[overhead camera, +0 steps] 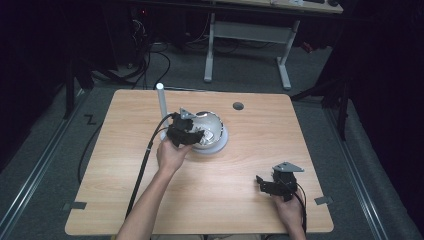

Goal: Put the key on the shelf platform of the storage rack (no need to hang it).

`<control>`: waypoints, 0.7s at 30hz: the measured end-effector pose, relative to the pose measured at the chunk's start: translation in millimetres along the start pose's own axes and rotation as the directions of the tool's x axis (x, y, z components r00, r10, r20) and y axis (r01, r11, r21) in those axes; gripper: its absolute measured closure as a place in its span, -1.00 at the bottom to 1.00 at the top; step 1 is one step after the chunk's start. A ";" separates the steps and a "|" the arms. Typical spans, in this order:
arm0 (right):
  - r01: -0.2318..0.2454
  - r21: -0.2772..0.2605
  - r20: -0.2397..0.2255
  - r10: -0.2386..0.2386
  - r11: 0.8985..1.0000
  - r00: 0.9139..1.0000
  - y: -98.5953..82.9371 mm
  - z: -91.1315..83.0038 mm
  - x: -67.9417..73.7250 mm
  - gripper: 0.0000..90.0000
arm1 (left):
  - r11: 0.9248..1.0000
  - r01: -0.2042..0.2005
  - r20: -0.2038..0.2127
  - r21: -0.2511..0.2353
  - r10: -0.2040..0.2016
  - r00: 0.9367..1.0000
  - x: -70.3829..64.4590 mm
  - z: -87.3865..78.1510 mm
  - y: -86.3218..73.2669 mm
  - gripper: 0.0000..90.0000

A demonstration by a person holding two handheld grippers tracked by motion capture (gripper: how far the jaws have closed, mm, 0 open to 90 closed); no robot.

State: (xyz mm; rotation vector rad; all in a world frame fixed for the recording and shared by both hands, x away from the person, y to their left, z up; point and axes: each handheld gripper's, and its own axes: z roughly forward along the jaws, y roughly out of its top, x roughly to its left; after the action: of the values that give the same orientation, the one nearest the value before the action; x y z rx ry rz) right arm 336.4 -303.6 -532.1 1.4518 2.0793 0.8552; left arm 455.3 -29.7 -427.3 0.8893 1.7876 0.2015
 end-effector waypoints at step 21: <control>0.000 0.000 0.000 0.000 1.000 1.000 0.1 0.1 0.0 -0.52 | 0.999 0.040 0.042 -0.018 -0.039 0.998 10.5 -40.1 21.1 0.10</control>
State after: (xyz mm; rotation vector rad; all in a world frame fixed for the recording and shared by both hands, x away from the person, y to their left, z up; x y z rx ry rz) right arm 336.5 -303.6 -532.1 1.4520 2.0789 0.8549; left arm 428.9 3.1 -407.6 0.8381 1.7603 0.1728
